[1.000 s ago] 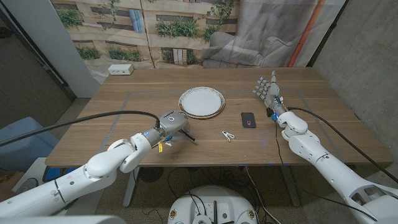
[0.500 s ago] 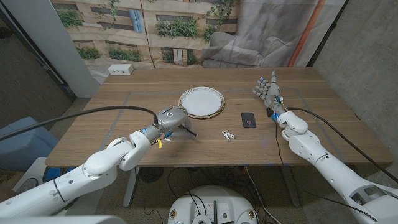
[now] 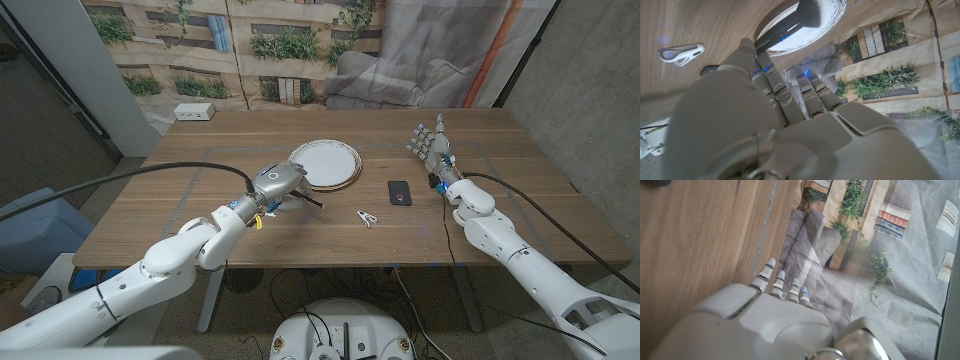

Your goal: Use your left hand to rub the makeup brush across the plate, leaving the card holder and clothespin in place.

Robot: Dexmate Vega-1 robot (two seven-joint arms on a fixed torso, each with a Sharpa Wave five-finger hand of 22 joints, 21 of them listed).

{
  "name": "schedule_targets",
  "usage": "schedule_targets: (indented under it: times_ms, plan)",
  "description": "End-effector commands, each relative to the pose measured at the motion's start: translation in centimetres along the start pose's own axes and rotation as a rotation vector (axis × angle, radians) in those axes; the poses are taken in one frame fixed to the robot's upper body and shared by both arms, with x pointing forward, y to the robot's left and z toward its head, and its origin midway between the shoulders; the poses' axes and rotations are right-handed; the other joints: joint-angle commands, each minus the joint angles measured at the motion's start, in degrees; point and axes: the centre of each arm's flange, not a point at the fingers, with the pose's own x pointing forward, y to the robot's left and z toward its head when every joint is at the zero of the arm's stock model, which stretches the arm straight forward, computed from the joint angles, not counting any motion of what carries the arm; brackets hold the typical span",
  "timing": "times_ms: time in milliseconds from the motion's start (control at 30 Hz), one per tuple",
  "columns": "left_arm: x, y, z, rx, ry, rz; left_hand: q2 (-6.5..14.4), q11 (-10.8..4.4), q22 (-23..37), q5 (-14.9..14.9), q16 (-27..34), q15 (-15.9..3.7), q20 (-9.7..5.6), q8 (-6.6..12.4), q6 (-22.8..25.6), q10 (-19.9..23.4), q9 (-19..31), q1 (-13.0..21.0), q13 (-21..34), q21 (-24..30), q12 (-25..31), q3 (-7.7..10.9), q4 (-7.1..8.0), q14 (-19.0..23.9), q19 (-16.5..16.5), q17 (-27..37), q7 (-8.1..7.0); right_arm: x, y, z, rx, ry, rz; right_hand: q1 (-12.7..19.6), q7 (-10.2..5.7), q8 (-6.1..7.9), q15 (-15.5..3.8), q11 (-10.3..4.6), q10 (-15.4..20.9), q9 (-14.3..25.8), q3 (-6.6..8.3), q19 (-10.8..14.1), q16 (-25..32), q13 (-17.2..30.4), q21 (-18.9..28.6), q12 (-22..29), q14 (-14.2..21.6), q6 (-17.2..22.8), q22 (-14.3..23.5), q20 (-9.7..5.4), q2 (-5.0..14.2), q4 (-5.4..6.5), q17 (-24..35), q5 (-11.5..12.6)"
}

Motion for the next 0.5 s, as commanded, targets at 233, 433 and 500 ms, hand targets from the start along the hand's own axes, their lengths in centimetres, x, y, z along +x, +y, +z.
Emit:
schedule_targets:
  times_ms: [233,433,500]
  plan:
    - [2.0,0.7,-0.5,-0.169,0.057,0.097,0.11,-0.26,0.24,0.28,-0.06,-9.35,-0.96,-0.28,0.3,1.03,0.17,0.95,0.23,0.42,-0.02,-0.37,0.06,0.68,0.69,0.16,-0.03,0.0,0.0,0.1,0.0,0.0,0.0,0.09,0.09,0.3,0.49,-0.03,-0.55,0.14,0.11,0.01,0.2,0.07,0.38,0.33,-0.06,-0.43,0.31,0.39,5.77,0.41,0.19,0.38]
    - [2.6,0.8,-0.7,-0.207,0.065,0.139,0.1,-0.26,0.24,0.3,-0.06,-9.29,-0.87,-0.4,0.26,1.04,0.18,1.0,0.24,0.43,-0.09,-0.51,0.08,0.76,0.77,0.16,0.09,0.0,0.0,0.1,0.0,0.0,0.0,0.09,0.07,0.29,0.46,-0.04,-0.46,0.14,0.11,0.02,0.2,0.08,0.39,0.38,-0.08,-0.45,0.32,0.37,5.77,0.41,0.19,0.38]
    - [2.8,0.8,-0.9,-0.221,0.071,0.157,0.09,-0.26,0.24,0.31,-0.07,-9.28,-0.87,-0.44,0.24,1.03,0.19,1.02,0.24,0.43,-0.11,-0.56,0.09,0.79,0.79,0.16,0.15,0.0,0.0,0.1,0.0,0.0,0.0,0.09,0.07,0.29,0.48,0.04,-0.47,0.14,0.11,0.0,0.23,0.07,0.38,0.37,0.0,-0.44,0.32,0.36,5.77,0.41,0.19,0.38]
